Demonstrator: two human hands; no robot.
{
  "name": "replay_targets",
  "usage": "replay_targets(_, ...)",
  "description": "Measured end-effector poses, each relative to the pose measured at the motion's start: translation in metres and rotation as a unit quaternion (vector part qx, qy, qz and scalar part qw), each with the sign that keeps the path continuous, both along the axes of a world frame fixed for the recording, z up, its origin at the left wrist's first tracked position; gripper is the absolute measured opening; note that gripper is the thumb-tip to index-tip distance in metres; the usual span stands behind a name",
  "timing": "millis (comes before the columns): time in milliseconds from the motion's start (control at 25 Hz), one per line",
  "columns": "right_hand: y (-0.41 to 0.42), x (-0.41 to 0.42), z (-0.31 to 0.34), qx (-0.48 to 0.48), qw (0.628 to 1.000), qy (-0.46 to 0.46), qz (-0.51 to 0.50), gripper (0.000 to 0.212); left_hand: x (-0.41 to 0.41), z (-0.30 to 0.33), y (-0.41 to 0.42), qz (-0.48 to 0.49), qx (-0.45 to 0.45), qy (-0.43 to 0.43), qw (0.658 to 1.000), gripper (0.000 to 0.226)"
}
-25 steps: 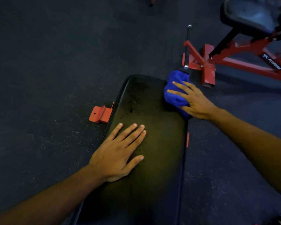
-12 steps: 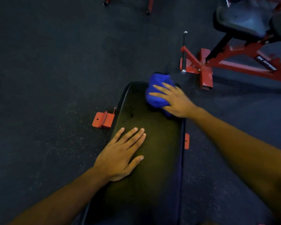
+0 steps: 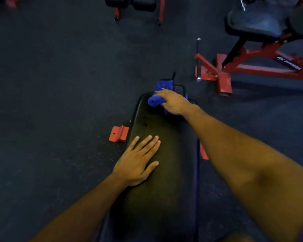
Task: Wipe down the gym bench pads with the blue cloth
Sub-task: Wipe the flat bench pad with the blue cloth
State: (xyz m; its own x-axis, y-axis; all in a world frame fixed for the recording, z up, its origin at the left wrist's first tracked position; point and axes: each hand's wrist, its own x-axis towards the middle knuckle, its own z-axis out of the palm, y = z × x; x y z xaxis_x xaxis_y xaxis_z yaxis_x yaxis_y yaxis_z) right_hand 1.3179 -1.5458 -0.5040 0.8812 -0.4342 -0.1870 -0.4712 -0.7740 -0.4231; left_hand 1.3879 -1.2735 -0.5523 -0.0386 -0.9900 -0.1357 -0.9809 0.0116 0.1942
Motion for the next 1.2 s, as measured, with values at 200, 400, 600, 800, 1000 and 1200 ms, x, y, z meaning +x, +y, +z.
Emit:
replay_targets(200, 0.024, -0.108, 0.010, -0.136, 0.985, -0.084, 0.072, 0.058, -0.018, -0.006, 0.032, -0.005, 0.001, 0.045, 0.999, 0.072)
replay_targets(400, 0.033, -0.127, -0.038, -0.197, 0.967, 0.065, 0.150, 0.079, -0.015, -0.019, 0.050, 0.011, -0.033, 0.098, 0.995, 0.064)
replay_targets(600, 0.020, -0.126, -0.046, -0.203, 0.967, 0.028, 0.149, 0.072, -0.014, -0.019, 0.048, 0.013, -0.051, 0.121, 0.991, 0.059)
replay_targets(800, 0.024, -0.131, -0.049, -0.192, 0.963, 0.003, 0.187, 0.067, -0.014, -0.027, 0.049, 0.011, -0.066, 0.121, 0.990, 0.058)
replay_targets(1000, 0.045, -0.022, -0.053, -0.233, 0.959, 0.034, 0.157, 0.068, -0.014, -0.023, 0.047, 0.004, -0.075, 0.095, 0.993, 0.058)
replay_targets(1200, 0.067, -0.007, -0.051, -0.223, 0.962, 0.039, 0.155, 0.069, -0.017, -0.016, 0.048, 0.005, -0.068, 0.103, 0.992, 0.058)
